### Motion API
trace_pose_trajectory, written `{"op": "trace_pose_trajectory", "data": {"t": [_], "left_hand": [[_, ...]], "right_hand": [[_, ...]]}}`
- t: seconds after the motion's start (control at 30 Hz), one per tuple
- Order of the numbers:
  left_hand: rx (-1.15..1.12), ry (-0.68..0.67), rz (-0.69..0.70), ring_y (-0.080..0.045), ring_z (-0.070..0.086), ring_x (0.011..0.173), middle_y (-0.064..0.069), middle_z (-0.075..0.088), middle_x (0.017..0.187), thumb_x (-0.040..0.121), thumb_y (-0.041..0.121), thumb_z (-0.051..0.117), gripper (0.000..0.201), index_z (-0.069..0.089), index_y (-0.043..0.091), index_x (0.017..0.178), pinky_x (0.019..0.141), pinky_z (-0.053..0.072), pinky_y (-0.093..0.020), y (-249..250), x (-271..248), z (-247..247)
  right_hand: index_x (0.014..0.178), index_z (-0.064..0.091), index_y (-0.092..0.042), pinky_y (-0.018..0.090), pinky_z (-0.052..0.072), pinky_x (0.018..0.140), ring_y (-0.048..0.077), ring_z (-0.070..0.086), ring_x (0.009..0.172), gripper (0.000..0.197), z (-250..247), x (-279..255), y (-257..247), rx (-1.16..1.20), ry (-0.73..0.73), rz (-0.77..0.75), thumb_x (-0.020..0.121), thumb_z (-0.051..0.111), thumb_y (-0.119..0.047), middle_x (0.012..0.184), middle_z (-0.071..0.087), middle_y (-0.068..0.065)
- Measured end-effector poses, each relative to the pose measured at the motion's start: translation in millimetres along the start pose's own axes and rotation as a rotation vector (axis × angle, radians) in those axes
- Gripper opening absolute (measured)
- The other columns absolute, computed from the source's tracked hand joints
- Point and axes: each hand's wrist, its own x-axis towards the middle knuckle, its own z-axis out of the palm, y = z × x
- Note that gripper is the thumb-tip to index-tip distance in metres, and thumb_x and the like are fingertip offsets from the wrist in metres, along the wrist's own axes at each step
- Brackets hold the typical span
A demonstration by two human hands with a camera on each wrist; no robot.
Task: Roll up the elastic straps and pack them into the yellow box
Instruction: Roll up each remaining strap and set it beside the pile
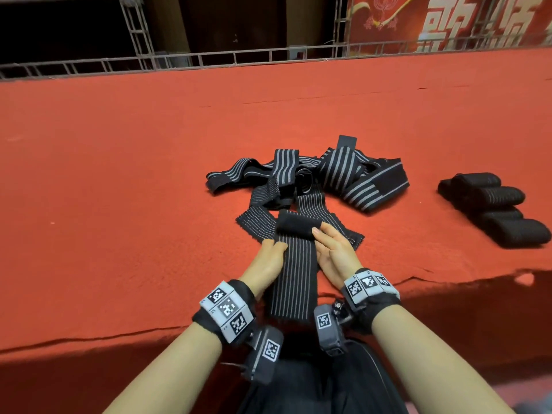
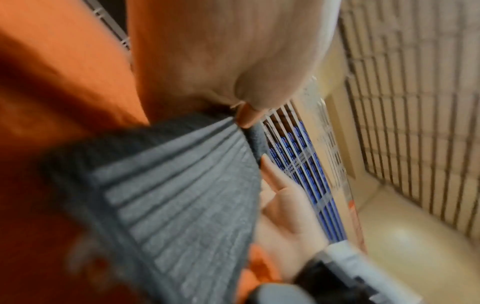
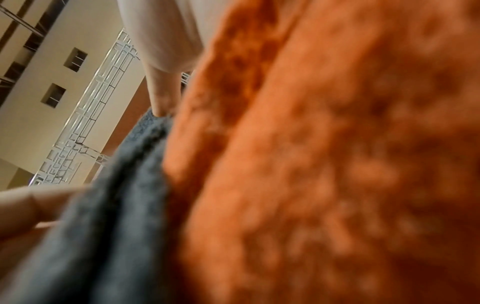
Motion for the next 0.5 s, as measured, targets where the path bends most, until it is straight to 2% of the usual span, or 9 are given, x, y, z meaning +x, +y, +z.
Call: {"op": "trace_pose_trajectory", "data": {"t": [0.03,0.1,0.23,0.3,0.37,0.4,0.5], "left_hand": [[-0.098,0.009,-0.089,-0.020,0.058,0.067,-0.007,0.063,0.076,0.093,0.026,0.038,0.027,0.056,0.009,0.083,0.067,0.050,-0.035,3.2,-5.5,-0.4],[-0.246,0.029,-0.216,-0.017,0.057,0.061,-0.004,0.063,0.069,0.098,0.020,0.036,0.031,0.058,0.010,0.079,0.061,0.045,-0.029,6.0,-14.5,-1.3],[-0.268,0.160,-0.227,-0.019,0.062,0.073,-0.008,0.069,0.089,0.101,0.030,0.036,0.036,0.064,0.007,0.099,0.063,0.046,-0.028,8.3,-15.9,8.7],[-0.269,0.235,-0.223,-0.021,0.060,0.077,-0.010,0.066,0.093,0.103,0.031,0.031,0.040,0.061,0.005,0.100,0.067,0.045,-0.029,5.6,-10.9,18.3],[-0.131,0.333,-0.163,-0.024,0.059,0.081,-0.009,0.064,0.091,0.102,0.030,0.036,0.035,0.060,0.009,0.089,0.073,0.045,-0.031,-4.1,-7.2,25.1],[0.001,0.368,-0.109,-0.026,0.061,0.084,-0.007,0.065,0.092,0.100,0.030,0.041,0.030,0.060,0.010,0.088,0.077,0.048,-0.033,-9.3,-7.0,26.7],[0.420,0.433,0.014,-0.032,0.061,0.101,-0.009,0.066,0.108,0.098,0.032,0.049,0.028,0.059,0.009,0.110,0.086,0.048,-0.041,-19.3,-15.0,28.2]], "right_hand": [[0.125,0.054,-0.001,0.025,0.055,0.076,0.020,0.066,0.096,0.029,1.4,-0.6,-0.4,-0.003,-0.004,-0.004,0.097,0.048,-0.004,0.116,0.063,0.016],[0.120,0.055,-0.004,0.024,0.055,0.073,0.017,0.067,0.092,0.025,3.5,-1.1,-0.4,-0.007,0.017,-0.011,0.097,0.048,-0.003,0.111,0.065,0.013],[0.134,0.046,-0.002,0.023,0.055,0.069,0.016,0.068,0.094,0.039,6.0,-1.4,0.7,-0.005,0.088,-0.006,0.096,0.051,-0.004,0.120,0.063,0.014],[0.138,0.042,0.000,0.023,0.055,0.068,0.015,0.068,0.092,0.044,8.0,-2.7,0.9,-0.009,0.114,-0.004,0.096,0.052,-0.005,0.125,0.061,0.016],[0.137,0.044,0.000,0.022,0.055,0.066,0.014,0.068,0.087,0.042,8.8,-3.6,-0.1,-0.007,0.121,-0.005,0.096,0.051,-0.004,0.124,0.060,0.017],[0.135,0.046,0.000,0.022,0.055,0.065,0.014,0.069,0.085,0.039,8.5,-3.4,0.0,-0.005,0.118,-0.003,0.096,0.051,-0.004,0.121,0.061,0.017],[0.129,0.051,-0.001,0.023,0.054,0.068,0.018,0.068,0.092,0.034,7.5,-3.2,0.0,-0.040,0.094,0.013,0.095,0.052,-0.003,0.117,0.063,0.016]]}}
